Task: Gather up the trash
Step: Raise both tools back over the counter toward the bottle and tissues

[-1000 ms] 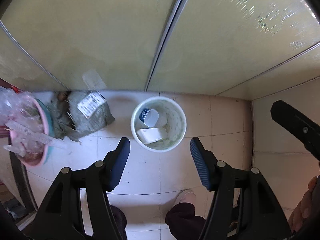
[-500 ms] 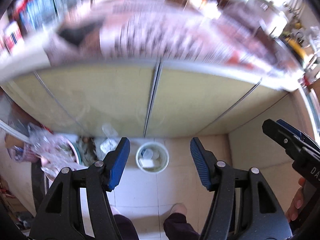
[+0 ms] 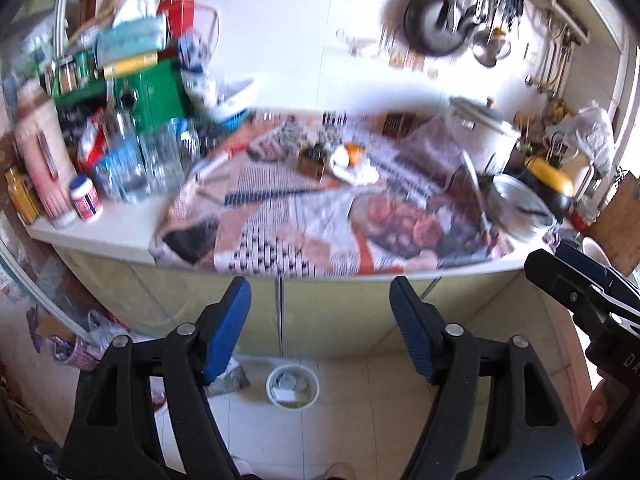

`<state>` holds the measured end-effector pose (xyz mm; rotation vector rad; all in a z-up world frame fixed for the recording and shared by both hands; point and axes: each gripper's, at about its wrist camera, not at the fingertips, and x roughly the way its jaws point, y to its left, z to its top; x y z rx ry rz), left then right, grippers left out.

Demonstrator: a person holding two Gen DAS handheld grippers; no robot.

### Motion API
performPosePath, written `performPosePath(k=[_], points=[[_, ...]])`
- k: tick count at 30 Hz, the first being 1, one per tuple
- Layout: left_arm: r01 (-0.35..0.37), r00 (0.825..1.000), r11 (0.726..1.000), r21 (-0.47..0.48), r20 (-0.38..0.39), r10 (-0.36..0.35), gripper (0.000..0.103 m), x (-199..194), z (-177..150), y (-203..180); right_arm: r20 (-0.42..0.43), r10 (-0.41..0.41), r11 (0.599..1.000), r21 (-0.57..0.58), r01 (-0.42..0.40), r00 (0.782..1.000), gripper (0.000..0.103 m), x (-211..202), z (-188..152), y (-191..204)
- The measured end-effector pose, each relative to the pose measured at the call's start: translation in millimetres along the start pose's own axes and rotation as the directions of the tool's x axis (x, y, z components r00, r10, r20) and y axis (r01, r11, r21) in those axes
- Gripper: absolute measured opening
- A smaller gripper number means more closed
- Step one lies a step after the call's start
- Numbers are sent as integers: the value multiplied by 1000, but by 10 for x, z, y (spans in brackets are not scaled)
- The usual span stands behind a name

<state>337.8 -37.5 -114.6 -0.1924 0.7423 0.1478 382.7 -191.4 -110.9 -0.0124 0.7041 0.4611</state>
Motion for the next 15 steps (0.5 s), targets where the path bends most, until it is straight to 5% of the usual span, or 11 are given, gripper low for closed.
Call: performPosePath(k=[5,15], points=[[1,998,1000,10,70,-1,87,-181,234,-2,47,-6,1000,-4,6,999,85,-27,207,-5],[63,992,996,58,109,-70,87,242,855,381,82,-77,996,43,74,994,86,394,623,162]])
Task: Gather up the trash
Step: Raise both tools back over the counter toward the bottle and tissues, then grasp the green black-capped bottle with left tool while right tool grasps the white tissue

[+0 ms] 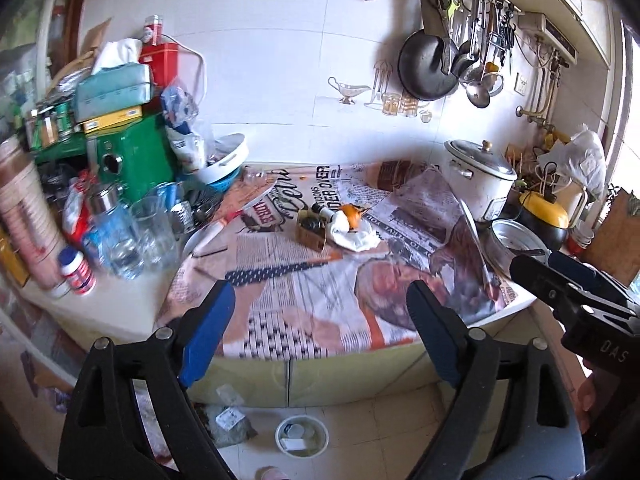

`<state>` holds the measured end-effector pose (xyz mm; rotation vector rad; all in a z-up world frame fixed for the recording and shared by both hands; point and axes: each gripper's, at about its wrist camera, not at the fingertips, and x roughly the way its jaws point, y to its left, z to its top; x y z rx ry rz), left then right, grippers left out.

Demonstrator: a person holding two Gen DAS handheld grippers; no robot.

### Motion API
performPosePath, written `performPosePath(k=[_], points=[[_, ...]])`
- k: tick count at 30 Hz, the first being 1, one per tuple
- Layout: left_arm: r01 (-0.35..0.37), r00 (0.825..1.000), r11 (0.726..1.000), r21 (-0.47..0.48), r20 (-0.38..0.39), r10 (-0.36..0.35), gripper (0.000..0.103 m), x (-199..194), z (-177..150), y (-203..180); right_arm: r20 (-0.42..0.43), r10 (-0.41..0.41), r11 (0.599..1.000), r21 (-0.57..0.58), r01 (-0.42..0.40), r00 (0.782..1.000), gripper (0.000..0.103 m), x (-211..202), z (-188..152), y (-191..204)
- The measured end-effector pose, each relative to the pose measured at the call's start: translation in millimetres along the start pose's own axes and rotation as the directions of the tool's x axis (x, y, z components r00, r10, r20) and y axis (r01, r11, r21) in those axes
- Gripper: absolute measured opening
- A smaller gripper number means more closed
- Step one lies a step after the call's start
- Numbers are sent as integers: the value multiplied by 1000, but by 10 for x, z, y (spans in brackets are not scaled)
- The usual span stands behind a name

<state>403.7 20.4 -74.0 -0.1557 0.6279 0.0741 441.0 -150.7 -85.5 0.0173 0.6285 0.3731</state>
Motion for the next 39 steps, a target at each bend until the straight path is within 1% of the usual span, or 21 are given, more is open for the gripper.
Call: performPosePath(k=[4,9,13,18,22,27,30,33,36,39], points=[[36,999,999,39,-18,-35,87,309,242,229,-4,-53,998,25,54,999,86,234,123,139],[79,996,993,90,-48,-75,87,695,427,436,-20,-122,990,75,123,992,86,480,208,180],[104,990,991,87,-101,-95,87,1008,470,543,-70,-149,983,98,156,986,86,745,275,151],[108,984,991,77,-148,-96,87,1402,528,623,-97,-179,977,103,188,979,86,1034,371,88],[96,978,994,44,-191,-86,87,1788,574,635,-128,-168,978,100,181,977,86,1324,446,-28],[52,973,998,27,-228,-44,87,2246,666,553,-173,-135,986,75,150,976,86,1751,549,-225],[24,968,999,32,-250,-15,82,2537,742,447,-215,-112,990,57,127,970,86,2010,611,-372],[9,961,999,53,-276,6,79,2845,801,337,-260,-96,993,37,109,961,86,2266,643,-519],[1,950,998,66,-310,20,71,3206,837,211,-311,-65,996,29,78,948,86,2542,650,-680],[6,937,998,68,-349,18,69,3542,849,135,-364,-28,999,33,43,931,86,2812,626,-806]])
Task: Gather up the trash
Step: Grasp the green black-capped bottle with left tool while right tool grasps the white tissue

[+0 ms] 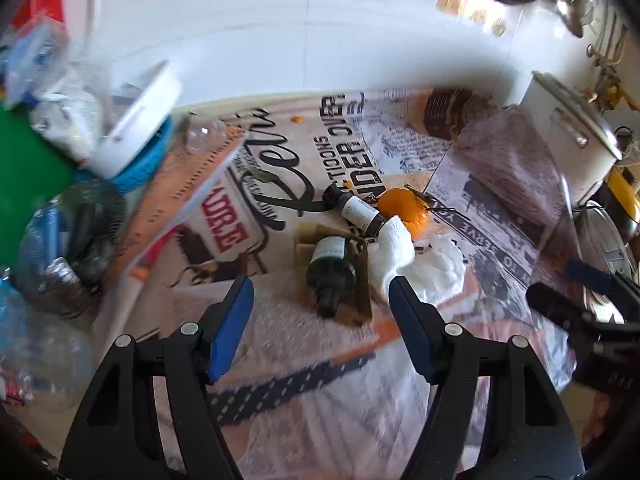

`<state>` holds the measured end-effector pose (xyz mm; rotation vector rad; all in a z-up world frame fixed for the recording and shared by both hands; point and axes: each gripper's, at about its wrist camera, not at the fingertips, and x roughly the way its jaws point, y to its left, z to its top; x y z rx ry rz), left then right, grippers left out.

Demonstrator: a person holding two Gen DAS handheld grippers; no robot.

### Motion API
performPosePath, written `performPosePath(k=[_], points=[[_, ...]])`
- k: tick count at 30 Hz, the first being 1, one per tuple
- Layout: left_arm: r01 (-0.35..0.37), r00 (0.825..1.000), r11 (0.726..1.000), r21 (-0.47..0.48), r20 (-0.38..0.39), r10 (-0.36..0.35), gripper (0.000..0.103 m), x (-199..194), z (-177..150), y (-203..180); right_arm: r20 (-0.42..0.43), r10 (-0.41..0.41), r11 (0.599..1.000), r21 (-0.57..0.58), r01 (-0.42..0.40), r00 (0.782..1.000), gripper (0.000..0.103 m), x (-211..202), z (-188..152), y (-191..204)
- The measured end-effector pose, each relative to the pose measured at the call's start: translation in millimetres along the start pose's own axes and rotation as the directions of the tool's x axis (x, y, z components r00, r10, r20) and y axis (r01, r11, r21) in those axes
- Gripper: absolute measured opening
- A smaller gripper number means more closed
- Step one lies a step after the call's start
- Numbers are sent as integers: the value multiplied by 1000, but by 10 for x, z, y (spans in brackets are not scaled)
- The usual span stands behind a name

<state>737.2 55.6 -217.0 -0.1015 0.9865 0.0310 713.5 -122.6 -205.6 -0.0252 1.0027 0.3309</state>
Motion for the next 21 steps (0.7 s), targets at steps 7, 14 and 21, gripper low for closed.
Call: performPosePath(k=[7,14,21], points=[[27,994,999,28,-107,-24,42,608,120,-78,-117,126,992,45,-121,985,86,524,57,-189],[27,984,999,24,-176,-22,42,872,70,-51,-163,180,983,71,-170,970,86,901,64,-226],[15,985,1000,0,-169,-15,41,929,40,-46,-188,203,979,43,-198,961,86,1091,62,-73]])
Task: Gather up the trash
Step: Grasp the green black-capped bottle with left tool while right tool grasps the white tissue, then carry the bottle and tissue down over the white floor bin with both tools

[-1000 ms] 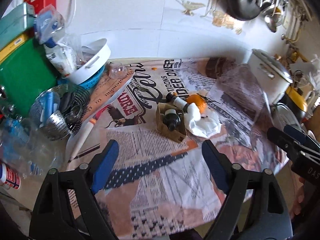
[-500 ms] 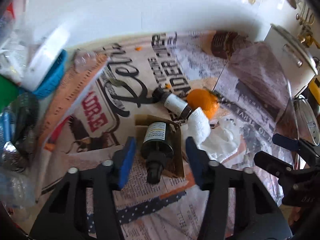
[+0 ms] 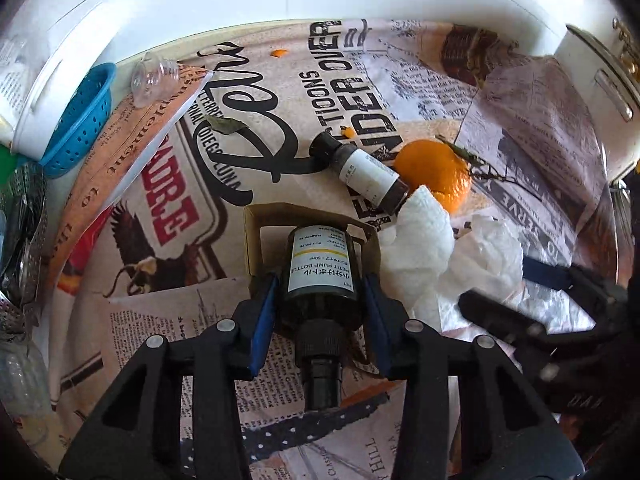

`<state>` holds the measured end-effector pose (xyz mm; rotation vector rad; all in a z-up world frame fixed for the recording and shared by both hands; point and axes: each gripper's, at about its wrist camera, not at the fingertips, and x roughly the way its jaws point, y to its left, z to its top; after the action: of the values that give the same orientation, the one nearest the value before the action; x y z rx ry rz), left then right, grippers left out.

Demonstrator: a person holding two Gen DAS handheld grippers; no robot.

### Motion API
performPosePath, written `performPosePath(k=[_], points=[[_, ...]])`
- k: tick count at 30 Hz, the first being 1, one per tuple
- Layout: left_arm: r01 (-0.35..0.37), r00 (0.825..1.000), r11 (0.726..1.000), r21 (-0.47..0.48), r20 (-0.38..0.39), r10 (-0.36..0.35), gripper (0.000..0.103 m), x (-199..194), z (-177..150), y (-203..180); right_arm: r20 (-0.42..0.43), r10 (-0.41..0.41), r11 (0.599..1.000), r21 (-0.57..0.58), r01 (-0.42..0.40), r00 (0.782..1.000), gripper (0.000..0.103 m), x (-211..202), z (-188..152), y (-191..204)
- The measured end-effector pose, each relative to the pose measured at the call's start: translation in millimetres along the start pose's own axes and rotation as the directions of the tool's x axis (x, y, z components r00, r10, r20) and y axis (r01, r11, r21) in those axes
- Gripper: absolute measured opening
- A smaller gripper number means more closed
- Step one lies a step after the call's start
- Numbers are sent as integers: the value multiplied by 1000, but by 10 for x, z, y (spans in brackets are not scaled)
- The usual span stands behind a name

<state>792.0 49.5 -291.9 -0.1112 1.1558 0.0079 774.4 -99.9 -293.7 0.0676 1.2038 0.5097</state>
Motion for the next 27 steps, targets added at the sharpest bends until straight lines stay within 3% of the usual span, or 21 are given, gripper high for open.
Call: performPosePath(k=[5,7,9,11,12,13,18,27], points=[[10,1000,1000,-29,-1,-10,41,-58,17,55,-15,-32,998,-59,31,999,86,115,-55,175],[28,1000,999,-39,15,-27,41,-134,36,78,9,-65,995,-76,65,998,80,124,-97,215],[43,998,998,-47,40,-41,41,-250,58,93,41,-107,987,-118,111,993,67,141,-142,284],[53,997,997,-47,66,-50,41,-375,72,97,72,-125,979,-151,135,989,33,153,-170,319],[55,996,997,-46,77,-52,41,-430,73,98,77,-132,977,-156,143,988,26,162,-175,329],[51,995,998,-42,92,-47,41,-506,68,100,72,-123,980,-148,132,990,13,171,-169,320],[49,989,998,-44,142,-43,41,-804,-18,153,62,-76,996,-42,79,995,8,81,-110,246],[71,973,995,-68,226,-54,41,-1414,-412,490,229,-86,996,27,82,970,8,-755,-313,481]])
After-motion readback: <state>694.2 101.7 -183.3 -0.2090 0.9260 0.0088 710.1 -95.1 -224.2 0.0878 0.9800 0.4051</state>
